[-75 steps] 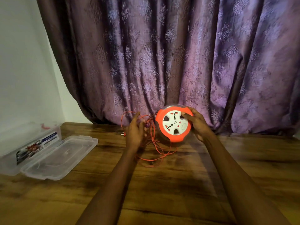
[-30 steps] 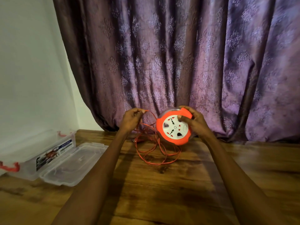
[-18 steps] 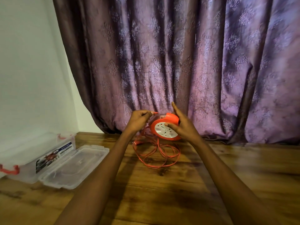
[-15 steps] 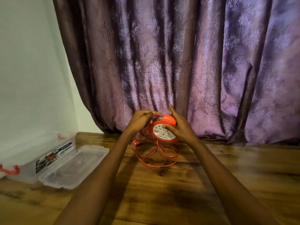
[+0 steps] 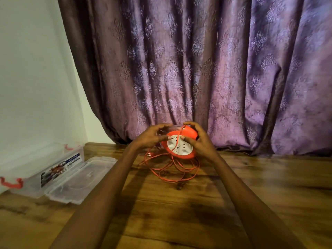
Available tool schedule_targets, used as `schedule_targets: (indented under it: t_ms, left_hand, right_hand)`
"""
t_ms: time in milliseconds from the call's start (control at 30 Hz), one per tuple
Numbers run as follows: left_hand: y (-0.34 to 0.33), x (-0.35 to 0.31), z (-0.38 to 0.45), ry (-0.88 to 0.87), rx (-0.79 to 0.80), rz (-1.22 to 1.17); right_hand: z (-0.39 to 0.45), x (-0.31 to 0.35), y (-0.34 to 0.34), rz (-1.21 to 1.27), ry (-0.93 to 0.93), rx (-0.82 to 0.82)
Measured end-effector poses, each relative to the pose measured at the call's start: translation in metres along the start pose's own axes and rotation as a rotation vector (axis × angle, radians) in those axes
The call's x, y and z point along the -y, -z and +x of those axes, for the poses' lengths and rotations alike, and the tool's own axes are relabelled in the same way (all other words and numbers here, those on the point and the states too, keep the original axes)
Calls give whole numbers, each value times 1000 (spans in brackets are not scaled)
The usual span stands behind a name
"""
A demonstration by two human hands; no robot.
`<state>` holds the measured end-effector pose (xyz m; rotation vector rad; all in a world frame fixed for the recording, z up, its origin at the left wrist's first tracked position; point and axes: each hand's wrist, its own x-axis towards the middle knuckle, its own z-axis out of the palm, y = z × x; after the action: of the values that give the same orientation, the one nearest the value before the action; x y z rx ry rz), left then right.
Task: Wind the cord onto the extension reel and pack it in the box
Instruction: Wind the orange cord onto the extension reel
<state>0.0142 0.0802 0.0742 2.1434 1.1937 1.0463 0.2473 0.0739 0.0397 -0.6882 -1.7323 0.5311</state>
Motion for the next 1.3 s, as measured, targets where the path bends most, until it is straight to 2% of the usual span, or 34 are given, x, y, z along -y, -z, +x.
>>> schedule_targets:
  t_ms: [200, 300, 433, 533, 667, 700, 733, 800, 867, 933, 1033, 1133, 1200, 1300]
  left_hand:
    - [5, 4, 1, -3, -13, -129]
    - [11, 9, -2, 78, -69, -214]
    - [26, 18, -10, 186, -240, -385]
    - [34, 24, -16, 222, -364, -495]
    - [36, 28, -19, 252, -535, -557]
    - [37, 29, -20, 260, -572, -551]
    - [37, 31, -21, 269, -608, -542]
    - [36, 34, -24, 287, -682, -560]
    - [34, 36, -26, 302, -738, -629]
    - [33, 39, -30, 318, -799, -692]
    - [33, 45, -39, 359, -902, -760]
    - [34, 49, -51, 384, -943, -843]
    - [35, 49, -59, 382, -969, -892]
    - [40, 49, -72, 362, -1030, -944]
  right_hand:
    - [-6, -1, 0, 124, -1, -107]
    - [-10, -9, 13, -15, 6, -169]
    - [-18, -29, 31, -213, -21, -199]
    - [-20, -43, 47, -430, -190, -47]
    - [-21, -34, 61, -932, -405, 527]
    - [-22, -31, 63, -1032, -456, 567]
    - [-21, -28, 64, -1119, -494, 526]
    - [-19, -19, 65, -1239, -478, 281]
    - [-15, -10, 61, -1188, -350, 75]
    - [-6, -3, 52, -981, -291, 33]
    - [8, 4, 22, -710, -281, 213]
    - [15, 3, -27, -653, -194, 421]
    - [18, -1, -57, -657, -145, 457]
    - [17, -10, -88, -630, -176, 398]
